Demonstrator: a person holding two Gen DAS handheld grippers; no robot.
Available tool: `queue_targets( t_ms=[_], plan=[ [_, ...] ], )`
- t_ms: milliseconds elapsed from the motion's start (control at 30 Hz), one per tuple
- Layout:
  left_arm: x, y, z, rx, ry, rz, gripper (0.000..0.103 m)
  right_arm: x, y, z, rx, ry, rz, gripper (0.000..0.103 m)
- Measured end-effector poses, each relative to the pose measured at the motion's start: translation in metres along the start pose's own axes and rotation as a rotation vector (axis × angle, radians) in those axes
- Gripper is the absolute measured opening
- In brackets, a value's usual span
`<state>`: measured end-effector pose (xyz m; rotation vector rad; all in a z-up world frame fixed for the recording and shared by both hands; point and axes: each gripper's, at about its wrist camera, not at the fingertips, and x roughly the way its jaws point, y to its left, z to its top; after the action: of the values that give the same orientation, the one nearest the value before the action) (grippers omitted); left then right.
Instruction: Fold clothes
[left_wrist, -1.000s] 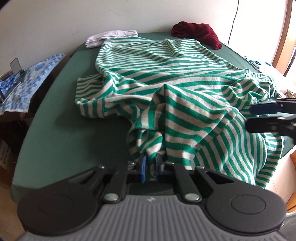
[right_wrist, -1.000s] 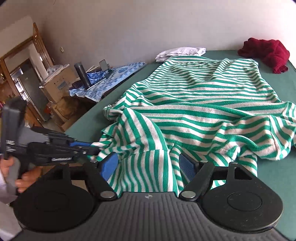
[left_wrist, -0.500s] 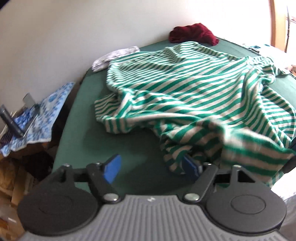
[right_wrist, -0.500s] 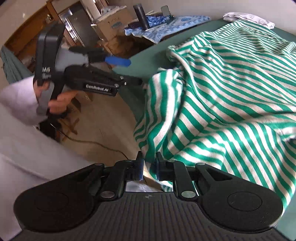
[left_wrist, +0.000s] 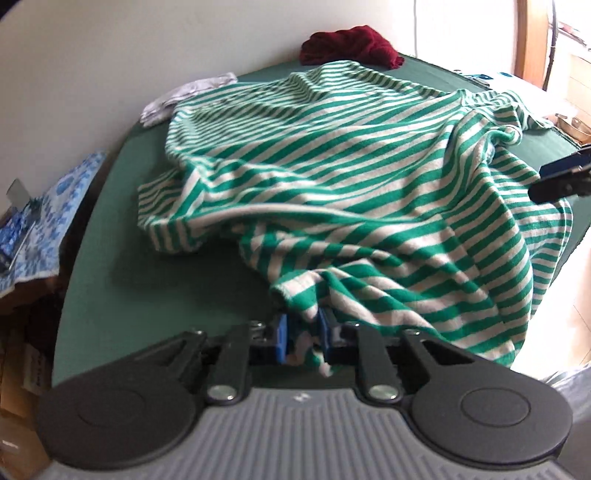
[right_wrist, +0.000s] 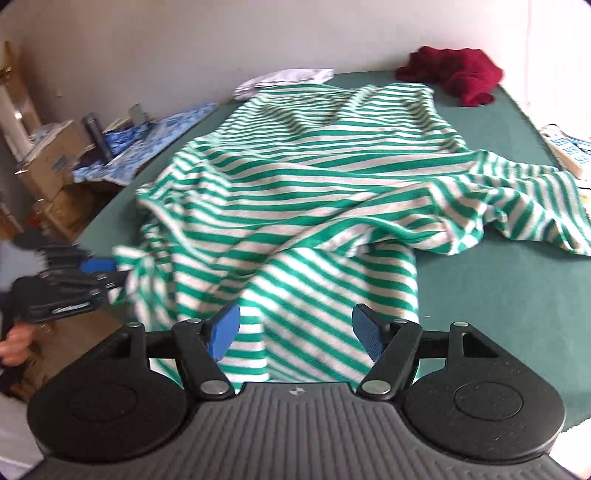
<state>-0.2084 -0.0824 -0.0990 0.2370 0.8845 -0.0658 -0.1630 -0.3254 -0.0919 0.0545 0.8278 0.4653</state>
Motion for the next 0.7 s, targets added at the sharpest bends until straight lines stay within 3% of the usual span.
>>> queue_targets(
  t_ms=[67, 200, 333, 400, 467, 567, 700],
  plan=[
    [-0.011, 0.016, -0.017, -0.065, 0.041, 0.023, 0.015, 0.006, -0.009, 0.005, 0.036, -0.024, -0.046, 0.070],
    [-0.028, 0.033, -0.054, -0.154, 0.139, 0.071, 0.016, 0.018, -0.023, 0.014, 0.096, -0.030, -0.098, 0.070],
    [-0.041, 0.040, -0.061, -0.203, 0.131, 0.108, 0.022, 0.031, -0.026, 0.017, 0.104, -0.001, -0.129, 0.070],
    [-0.046, 0.043, -0.047, -0.206, 0.072, 0.108, 0.041, 0.034, -0.025, 0.015, 0.102, 0.014, -0.129, 0.070],
    [-0.052, 0.047, -0.029, -0.201, -0.013, 0.081, 0.068, 0.033, -0.022, 0.013, 0.079, 0.020, -0.134, 0.070],
    [-0.042, 0.046, -0.002, -0.191, -0.086, 0.028, 0.085, 0.025, -0.022, 0.007, 0.049, 0.020, -0.153, 0.070],
    [0.001, 0.033, 0.019, -0.185, -0.041, -0.039, 0.072, 0.013, -0.025, -0.008, 0.040, 0.021, -0.165, 0.058]
  ],
)
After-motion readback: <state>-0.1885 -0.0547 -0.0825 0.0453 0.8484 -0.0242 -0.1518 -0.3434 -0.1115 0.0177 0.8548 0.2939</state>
